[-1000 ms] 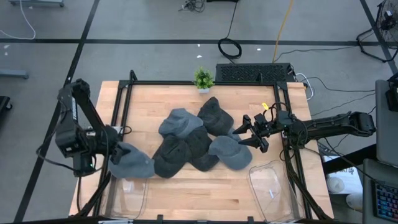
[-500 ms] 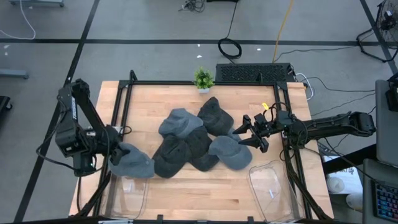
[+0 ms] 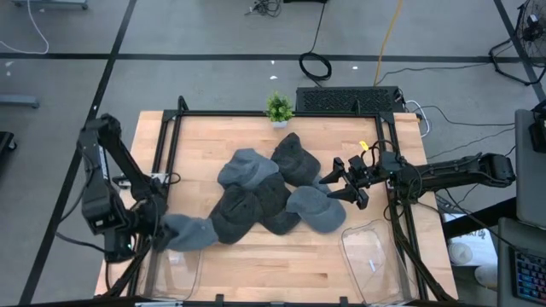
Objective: Pick & Place hat
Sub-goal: Put the top gray cap into the right transparent bin
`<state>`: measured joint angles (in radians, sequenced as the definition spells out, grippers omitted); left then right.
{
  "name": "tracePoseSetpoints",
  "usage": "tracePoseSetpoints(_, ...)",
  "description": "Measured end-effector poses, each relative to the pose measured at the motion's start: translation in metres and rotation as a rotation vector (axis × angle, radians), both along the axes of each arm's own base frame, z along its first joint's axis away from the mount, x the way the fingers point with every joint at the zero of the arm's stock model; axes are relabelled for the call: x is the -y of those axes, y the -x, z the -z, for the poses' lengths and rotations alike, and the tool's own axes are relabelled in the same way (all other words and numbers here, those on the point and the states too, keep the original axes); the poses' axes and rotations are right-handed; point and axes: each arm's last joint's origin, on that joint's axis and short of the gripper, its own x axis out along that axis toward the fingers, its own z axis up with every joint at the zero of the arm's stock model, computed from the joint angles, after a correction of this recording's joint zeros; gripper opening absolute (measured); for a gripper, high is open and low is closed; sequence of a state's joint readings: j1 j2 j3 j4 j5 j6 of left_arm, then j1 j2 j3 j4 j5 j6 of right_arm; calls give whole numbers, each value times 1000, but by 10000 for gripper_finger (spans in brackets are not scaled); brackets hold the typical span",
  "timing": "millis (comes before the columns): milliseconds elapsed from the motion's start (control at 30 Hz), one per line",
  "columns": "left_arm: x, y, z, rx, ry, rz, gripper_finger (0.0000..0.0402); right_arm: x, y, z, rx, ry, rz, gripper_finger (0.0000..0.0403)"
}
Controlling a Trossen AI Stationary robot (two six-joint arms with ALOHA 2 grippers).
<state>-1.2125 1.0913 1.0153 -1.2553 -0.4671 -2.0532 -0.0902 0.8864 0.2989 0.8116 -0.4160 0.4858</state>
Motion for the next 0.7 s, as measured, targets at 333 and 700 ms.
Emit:
tracePoseSetpoints(333,27,-10,7,26,56,84,13,0,0,0,0,0,0,251)
tracePoseSetpoints(700,60,-16,-16,470,15,390,3,0,0,0,0,0,0,251)
